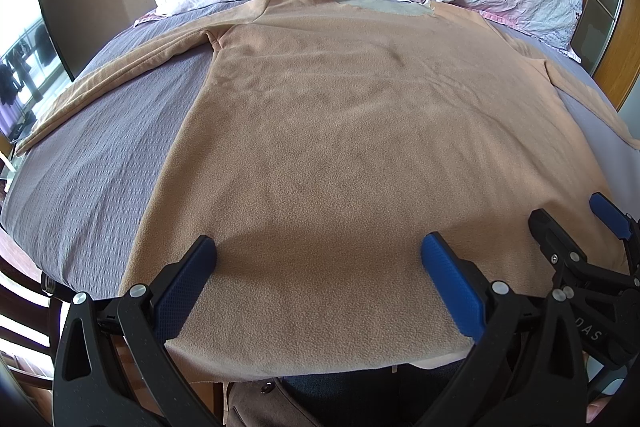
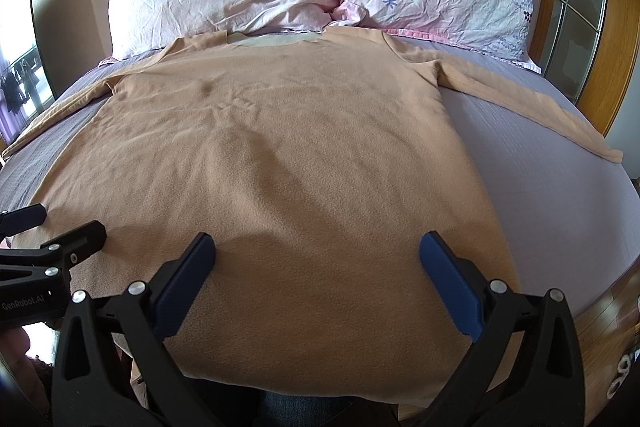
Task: Fold small clothes
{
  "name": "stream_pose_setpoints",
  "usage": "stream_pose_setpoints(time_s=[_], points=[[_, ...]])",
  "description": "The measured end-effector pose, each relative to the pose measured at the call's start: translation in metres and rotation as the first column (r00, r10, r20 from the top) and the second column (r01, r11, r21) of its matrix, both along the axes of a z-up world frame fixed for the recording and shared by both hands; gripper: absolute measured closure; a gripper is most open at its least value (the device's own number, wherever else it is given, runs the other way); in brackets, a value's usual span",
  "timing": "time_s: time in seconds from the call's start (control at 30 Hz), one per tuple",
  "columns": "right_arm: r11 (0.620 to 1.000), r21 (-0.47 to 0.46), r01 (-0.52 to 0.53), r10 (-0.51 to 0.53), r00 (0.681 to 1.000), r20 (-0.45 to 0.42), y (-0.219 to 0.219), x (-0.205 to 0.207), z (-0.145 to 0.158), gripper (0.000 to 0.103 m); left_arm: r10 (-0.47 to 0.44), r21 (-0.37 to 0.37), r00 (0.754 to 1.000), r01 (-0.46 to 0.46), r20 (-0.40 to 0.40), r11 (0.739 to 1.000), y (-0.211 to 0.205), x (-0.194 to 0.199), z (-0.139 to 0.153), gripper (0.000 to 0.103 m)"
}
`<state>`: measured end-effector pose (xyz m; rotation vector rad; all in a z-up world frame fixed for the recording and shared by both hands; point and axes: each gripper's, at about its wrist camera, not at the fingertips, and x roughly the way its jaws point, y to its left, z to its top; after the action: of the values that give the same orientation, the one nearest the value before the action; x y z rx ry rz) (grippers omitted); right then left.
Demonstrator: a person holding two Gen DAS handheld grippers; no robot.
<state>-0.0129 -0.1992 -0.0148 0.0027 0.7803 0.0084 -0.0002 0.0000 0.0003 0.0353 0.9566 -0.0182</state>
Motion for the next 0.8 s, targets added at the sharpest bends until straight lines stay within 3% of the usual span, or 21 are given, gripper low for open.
stream_pose_setpoints(time_s=[0.67, 0.73, 0.8], points=[[0.999, 0.008, -0.034, 0.034, 0.999, 0.018, 0.0, -0.002, -0.001, 0.002, -0.005, 0.003, 1.0, 0.005, -0.002, 1.0, -0.001, 0.002, 0.002, 0.001], [0.997, 0.037, -0.072, 0.071, 0.997, 0.022, -0.008, -0.003, 0.002, 0.002, -0.012, 0.005, 1.0, 0.012, 0.009, 1.0, -0.002, 0.001, 0.002, 0.001], [0.994, 0.106, -0.027, 0.023, 0.999, 0.036, -0.036, 0.003, 0.011, 0.002, -0.021, 0.007, 0.999, 0.021, 0.032, 1.0, -0.001, -0.002, 0.003, 0.001]])
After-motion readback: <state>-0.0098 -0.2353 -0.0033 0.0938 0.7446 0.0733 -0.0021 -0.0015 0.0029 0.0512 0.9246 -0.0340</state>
